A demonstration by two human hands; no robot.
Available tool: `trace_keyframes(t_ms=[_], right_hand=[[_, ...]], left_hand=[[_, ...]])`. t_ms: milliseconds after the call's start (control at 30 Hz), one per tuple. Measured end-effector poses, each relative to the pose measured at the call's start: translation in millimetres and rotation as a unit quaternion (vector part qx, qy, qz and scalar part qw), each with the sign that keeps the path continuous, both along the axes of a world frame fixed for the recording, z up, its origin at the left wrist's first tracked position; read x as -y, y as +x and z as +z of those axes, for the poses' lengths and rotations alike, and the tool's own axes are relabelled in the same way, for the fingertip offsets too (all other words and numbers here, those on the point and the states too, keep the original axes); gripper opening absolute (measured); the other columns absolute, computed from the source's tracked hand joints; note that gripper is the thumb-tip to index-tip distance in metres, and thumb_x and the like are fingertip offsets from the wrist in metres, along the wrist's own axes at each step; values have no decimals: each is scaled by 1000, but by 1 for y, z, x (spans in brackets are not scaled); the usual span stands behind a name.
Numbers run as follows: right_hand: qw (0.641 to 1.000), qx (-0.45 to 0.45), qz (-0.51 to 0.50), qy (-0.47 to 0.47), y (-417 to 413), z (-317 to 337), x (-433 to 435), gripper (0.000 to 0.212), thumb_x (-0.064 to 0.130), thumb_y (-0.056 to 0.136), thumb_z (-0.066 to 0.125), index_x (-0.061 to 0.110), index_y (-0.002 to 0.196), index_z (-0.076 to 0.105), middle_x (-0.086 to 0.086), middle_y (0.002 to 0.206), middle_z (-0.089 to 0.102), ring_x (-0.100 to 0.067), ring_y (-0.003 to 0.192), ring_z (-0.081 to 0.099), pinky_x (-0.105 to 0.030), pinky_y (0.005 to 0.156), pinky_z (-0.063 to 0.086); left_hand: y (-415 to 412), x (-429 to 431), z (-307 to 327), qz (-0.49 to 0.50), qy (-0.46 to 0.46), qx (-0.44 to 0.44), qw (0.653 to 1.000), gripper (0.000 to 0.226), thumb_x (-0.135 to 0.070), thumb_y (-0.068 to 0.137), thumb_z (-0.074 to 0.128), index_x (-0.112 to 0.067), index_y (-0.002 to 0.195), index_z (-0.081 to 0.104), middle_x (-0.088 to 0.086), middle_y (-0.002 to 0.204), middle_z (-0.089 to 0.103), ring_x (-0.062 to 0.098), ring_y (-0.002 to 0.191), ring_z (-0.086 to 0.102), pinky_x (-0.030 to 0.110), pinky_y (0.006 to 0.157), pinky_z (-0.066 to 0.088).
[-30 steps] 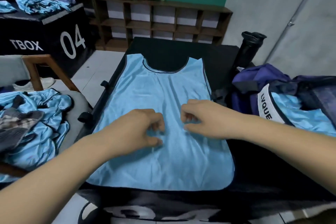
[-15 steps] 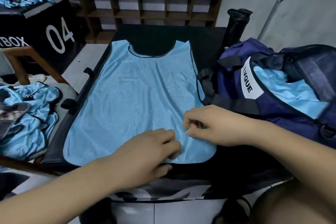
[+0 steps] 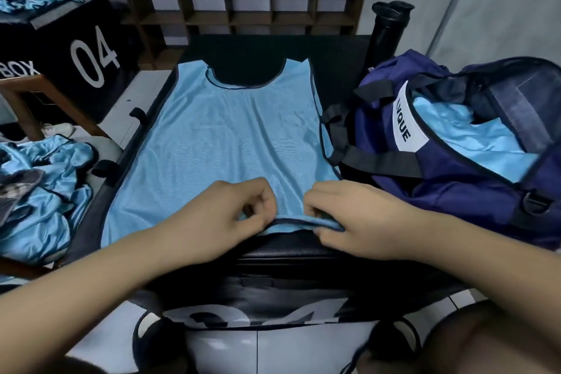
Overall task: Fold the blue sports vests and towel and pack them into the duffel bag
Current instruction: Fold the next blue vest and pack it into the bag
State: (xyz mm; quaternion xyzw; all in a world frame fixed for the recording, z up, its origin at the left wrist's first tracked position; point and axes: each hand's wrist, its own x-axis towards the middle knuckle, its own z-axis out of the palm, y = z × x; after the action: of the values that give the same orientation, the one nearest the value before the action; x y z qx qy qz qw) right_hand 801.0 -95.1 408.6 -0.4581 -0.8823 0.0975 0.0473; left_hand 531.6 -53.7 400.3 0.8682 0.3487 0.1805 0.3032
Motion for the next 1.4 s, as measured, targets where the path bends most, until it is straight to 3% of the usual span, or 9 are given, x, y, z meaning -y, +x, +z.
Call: trace_keyframes(t_ms=[200,333,767,867,1000,1167,1333,1367,1400], right_hand=[[997,-73,-40,3,7,-1,0,4,27,100,58,29,98,55,12,91,59,-12,86,56,-39,81,47],[995,-90,-32,5,13,0,-1,7,30,106,56,27,100,57,11,91,58,-11,87,56,-38,84,47],[994,-100,-38,10,29,12,0,17,27,104,61,40,96,54,23,88,56,2,87,57,-16,76,40],[995,-88,-41,5,29,10,0,12,26,104,61,34,95,57,16,86,57,-4,88,57,-22,76,43],[995,-78,-59,5,29,11,-1,12,20,100,61,27,91,56,10,83,58,-11,84,58,-36,77,49],[982,-165,-95,-2,27,16,0,13,18,102,62,22,90,63,5,79,63,-12,72,58,-27,68,46],[959,-249,-133,-24,29,17,-1,14,26,106,61,22,93,64,-5,76,60,-21,68,51,-43,69,44],[956,-260,-137,-23,29,17,-1,14,26,106,61,22,93,63,-5,76,59,-27,72,52,-44,69,45],[951,-273,-141,-23,29,18,-1,14,26,106,60,23,93,63,-5,75,58,-29,74,52,-43,69,43]], left_hand=[[5,15,-7,6,115,-94,989,46,-67,93,66,-39,122,45,-19,98,63,7,84,61,25,73,48],[3,19,-17,34,242,-153,958,32,-38,90,66,-27,115,51,-9,105,60,25,90,64,37,72,50],[-117,6,14,205,206,-181,940,33,-10,77,79,-33,91,59,-14,83,57,17,75,60,39,62,49],[-142,8,24,240,218,-186,928,38,-4,75,84,-32,87,60,-14,79,60,17,70,61,39,60,50],[-159,14,34,271,204,-128,932,36,-9,80,87,-36,90,65,-20,79,71,1,75,68,32,68,54],[-164,16,37,323,125,-2,938,24,-9,88,81,-31,91,73,-21,92,79,-8,90,70,3,77,44],[-168,12,38,304,-21,155,940,11,-15,95,75,-24,91,80,-2,90,79,-2,78,67,9,76,48],[-170,11,39,302,-48,184,934,4,-26,92,78,-24,94,81,7,94,78,3,80,66,16,79,49],[-175,9,38,304,-60,201,929,23,-44,86,81,-24,96,81,13,98,77,8,82,64,24,80,48]])
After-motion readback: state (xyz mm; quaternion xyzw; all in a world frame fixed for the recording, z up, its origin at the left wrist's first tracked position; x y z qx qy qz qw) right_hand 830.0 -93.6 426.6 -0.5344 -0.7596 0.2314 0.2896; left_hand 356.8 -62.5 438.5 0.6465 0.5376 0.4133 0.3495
